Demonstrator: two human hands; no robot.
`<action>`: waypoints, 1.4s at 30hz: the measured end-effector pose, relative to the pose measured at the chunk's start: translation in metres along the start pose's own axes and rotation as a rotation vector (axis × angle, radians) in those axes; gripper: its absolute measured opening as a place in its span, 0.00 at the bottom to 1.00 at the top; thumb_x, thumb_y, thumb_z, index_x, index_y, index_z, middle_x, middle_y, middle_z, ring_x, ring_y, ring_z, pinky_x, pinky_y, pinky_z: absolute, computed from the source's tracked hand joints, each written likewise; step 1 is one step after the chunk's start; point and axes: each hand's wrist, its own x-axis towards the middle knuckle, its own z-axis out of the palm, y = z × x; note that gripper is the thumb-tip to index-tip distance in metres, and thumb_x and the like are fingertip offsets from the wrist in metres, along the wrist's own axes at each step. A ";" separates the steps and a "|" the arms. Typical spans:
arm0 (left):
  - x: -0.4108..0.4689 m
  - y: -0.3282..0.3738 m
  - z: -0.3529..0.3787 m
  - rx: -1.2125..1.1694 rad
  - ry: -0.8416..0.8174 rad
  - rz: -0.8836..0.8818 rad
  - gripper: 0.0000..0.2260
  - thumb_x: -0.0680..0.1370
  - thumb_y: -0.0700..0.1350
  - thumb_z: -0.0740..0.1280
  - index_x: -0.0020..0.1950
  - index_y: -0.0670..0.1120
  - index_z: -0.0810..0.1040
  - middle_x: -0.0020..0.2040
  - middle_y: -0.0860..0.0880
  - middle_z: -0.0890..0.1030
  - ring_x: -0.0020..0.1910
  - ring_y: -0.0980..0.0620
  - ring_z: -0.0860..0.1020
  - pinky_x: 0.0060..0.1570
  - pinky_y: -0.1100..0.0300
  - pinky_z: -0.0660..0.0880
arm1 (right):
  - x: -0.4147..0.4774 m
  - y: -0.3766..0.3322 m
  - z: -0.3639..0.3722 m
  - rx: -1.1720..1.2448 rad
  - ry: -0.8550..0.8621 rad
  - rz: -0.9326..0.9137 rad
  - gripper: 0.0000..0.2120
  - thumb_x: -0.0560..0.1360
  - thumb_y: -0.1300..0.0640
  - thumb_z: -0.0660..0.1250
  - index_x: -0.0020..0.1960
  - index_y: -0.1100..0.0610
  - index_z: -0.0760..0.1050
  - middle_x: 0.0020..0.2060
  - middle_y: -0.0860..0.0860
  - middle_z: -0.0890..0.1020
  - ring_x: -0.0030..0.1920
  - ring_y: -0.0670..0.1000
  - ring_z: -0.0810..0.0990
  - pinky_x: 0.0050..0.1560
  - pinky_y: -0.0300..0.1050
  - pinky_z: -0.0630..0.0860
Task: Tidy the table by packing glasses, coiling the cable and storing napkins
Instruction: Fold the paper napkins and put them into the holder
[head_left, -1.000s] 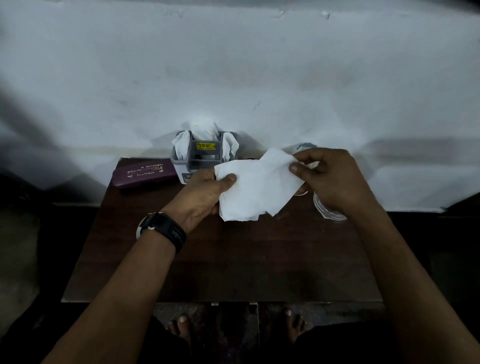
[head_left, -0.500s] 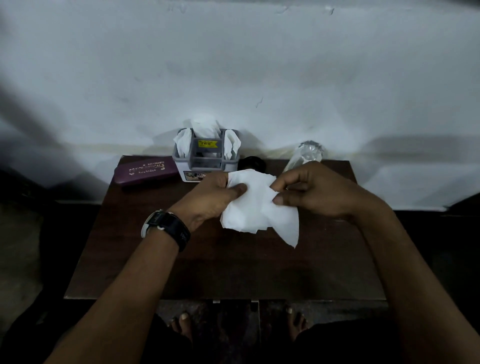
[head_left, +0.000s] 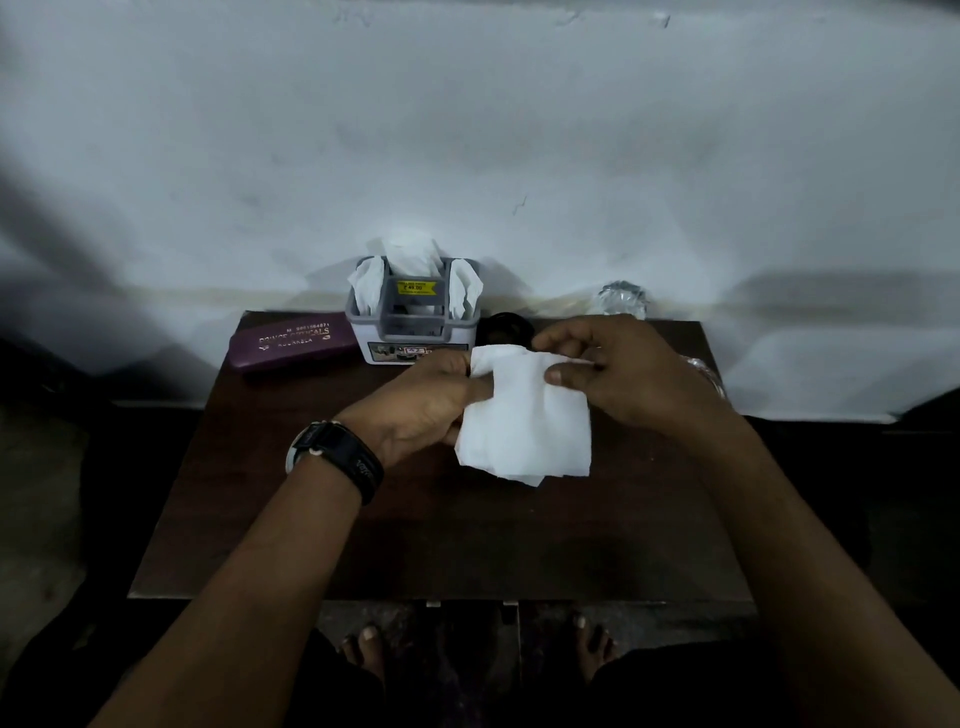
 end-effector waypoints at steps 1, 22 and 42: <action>0.000 0.001 0.001 -0.029 0.019 -0.009 0.08 0.82 0.44 0.67 0.57 0.51 0.85 0.55 0.49 0.88 0.54 0.51 0.86 0.46 0.51 0.85 | 0.001 0.002 0.000 0.014 0.011 0.008 0.15 0.75 0.59 0.76 0.59 0.46 0.83 0.51 0.46 0.83 0.52 0.41 0.81 0.53 0.34 0.76; 0.003 0.003 -0.004 -0.223 0.112 0.138 0.19 0.77 0.32 0.69 0.69 0.40 0.78 0.65 0.41 0.83 0.65 0.42 0.81 0.67 0.43 0.76 | -0.001 0.007 -0.006 0.457 -0.178 0.197 0.36 0.65 0.37 0.78 0.69 0.48 0.76 0.60 0.47 0.85 0.61 0.48 0.84 0.60 0.47 0.82; 0.000 0.001 -0.001 -0.210 0.072 0.162 0.23 0.76 0.30 0.71 0.69 0.45 0.77 0.64 0.43 0.83 0.64 0.44 0.82 0.61 0.45 0.80 | 0.005 -0.013 0.028 0.608 -0.068 0.242 0.24 0.79 0.62 0.70 0.73 0.56 0.69 0.64 0.53 0.82 0.64 0.56 0.81 0.66 0.61 0.77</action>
